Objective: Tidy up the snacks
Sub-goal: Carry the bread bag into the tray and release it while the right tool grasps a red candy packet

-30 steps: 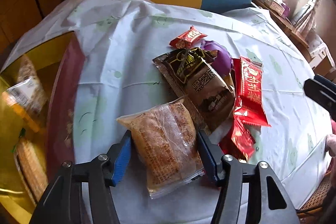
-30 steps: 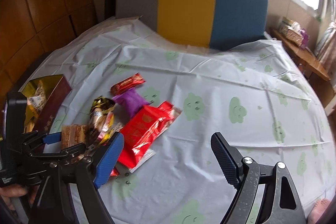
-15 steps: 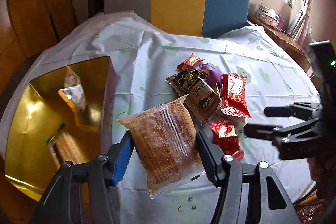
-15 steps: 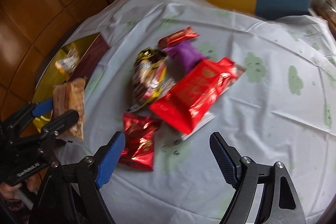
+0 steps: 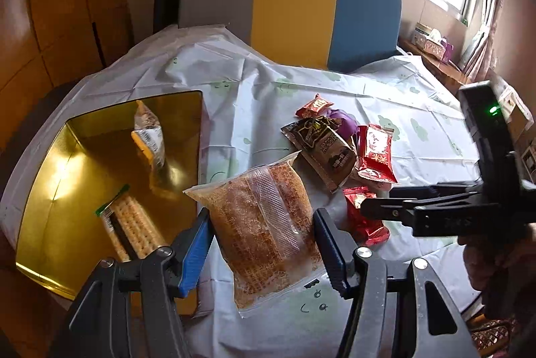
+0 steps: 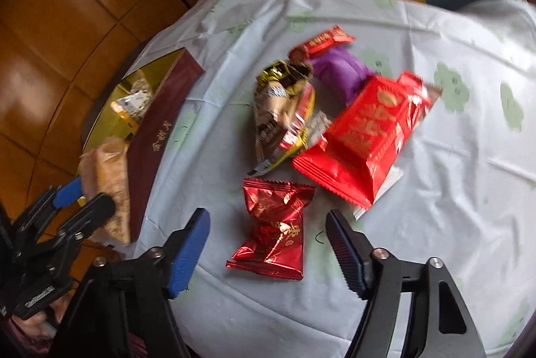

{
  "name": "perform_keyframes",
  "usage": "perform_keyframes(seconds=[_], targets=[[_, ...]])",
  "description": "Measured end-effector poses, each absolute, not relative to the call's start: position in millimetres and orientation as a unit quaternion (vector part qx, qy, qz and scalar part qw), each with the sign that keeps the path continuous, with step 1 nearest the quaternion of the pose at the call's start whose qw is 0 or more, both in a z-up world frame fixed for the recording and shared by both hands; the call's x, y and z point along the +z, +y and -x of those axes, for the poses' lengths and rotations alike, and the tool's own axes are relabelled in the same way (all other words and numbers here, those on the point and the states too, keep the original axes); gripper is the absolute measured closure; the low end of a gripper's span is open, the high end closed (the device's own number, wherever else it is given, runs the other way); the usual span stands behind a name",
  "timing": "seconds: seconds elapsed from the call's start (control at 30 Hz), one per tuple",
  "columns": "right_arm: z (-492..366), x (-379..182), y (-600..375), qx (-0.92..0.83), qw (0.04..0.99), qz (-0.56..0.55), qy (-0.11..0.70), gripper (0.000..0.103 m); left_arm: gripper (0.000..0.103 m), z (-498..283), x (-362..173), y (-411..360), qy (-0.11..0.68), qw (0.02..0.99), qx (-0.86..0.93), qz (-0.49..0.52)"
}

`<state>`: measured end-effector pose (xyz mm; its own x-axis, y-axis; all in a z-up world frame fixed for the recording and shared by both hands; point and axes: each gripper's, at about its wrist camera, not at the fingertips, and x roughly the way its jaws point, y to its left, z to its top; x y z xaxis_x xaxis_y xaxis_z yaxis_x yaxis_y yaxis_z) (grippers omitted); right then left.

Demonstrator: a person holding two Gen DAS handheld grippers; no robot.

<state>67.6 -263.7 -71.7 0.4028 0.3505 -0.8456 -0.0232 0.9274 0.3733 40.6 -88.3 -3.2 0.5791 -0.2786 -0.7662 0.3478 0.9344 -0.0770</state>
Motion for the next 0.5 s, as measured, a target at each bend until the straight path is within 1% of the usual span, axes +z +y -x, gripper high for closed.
perform_keyframes(seconds=[0.07, 0.1, 0.13, 0.2, 0.3, 0.5], targets=[[-69, -77, -262, 0.106, 0.818, -0.154, 0.543, 0.039, 0.042, -40, -1, -79, 0.421, 0.89, -0.173, -0.032], [-69, -79, -261, 0.103, 0.817, -0.15, 0.546, 0.046, 0.042, -40, 0, -73, 0.42, 0.891, -0.17, -0.026], [-70, -83, -258, 0.099, 0.816, -0.143, 0.551, 0.055, 0.042, -40, 1, -65, 0.419, 0.892, -0.166, -0.019], [-70, -92, -249, 0.082, 0.815, -0.108, 0.563, 0.066, 0.042, -41, 3, -49, 0.418, 0.895, -0.156, -0.006], [-67, -92, -238, 0.081, 0.825, -0.067, 0.555, 0.066, 0.042, -41, 5, -17, 0.417, 0.899, -0.135, 0.018], [-64, -97, -230, 0.089, 0.83, -0.04, 0.548, 0.065, 0.042, -41, 5, 55, 0.411, 0.907, -0.072, 0.065]])
